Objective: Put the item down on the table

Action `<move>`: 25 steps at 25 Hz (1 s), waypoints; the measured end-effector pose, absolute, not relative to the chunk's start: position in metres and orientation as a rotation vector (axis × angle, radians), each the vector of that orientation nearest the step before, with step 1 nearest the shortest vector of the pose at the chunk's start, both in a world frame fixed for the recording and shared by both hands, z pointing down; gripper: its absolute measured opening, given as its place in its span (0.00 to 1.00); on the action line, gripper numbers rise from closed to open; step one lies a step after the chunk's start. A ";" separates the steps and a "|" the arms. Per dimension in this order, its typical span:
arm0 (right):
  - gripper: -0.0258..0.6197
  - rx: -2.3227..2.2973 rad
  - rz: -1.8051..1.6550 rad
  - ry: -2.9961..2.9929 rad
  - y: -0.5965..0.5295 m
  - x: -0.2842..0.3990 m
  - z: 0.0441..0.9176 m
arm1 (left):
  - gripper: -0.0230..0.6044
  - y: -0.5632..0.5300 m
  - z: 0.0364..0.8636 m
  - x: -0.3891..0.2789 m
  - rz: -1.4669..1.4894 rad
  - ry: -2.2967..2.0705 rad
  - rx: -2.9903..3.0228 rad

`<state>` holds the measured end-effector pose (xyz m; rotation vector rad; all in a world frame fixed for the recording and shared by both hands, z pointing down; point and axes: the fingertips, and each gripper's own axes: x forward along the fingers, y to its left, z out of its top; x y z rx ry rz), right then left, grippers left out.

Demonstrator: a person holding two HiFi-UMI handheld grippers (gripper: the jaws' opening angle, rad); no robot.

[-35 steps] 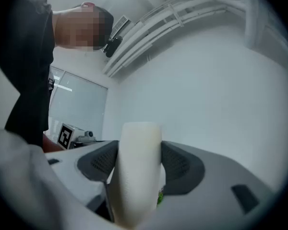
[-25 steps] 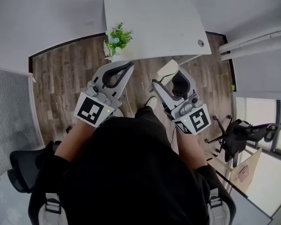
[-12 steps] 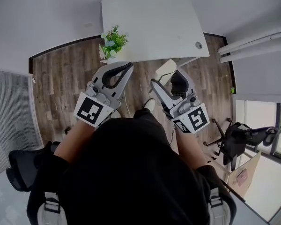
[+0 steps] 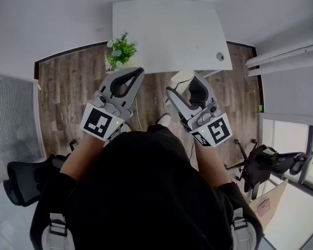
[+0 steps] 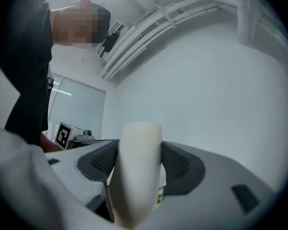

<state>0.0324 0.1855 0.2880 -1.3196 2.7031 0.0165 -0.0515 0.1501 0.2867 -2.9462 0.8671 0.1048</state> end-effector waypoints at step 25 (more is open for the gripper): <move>0.49 -1.122 -0.027 2.754 0.153 0.156 0.300 | 0.03 0.137 0.286 0.083 0.042 0.968 -2.888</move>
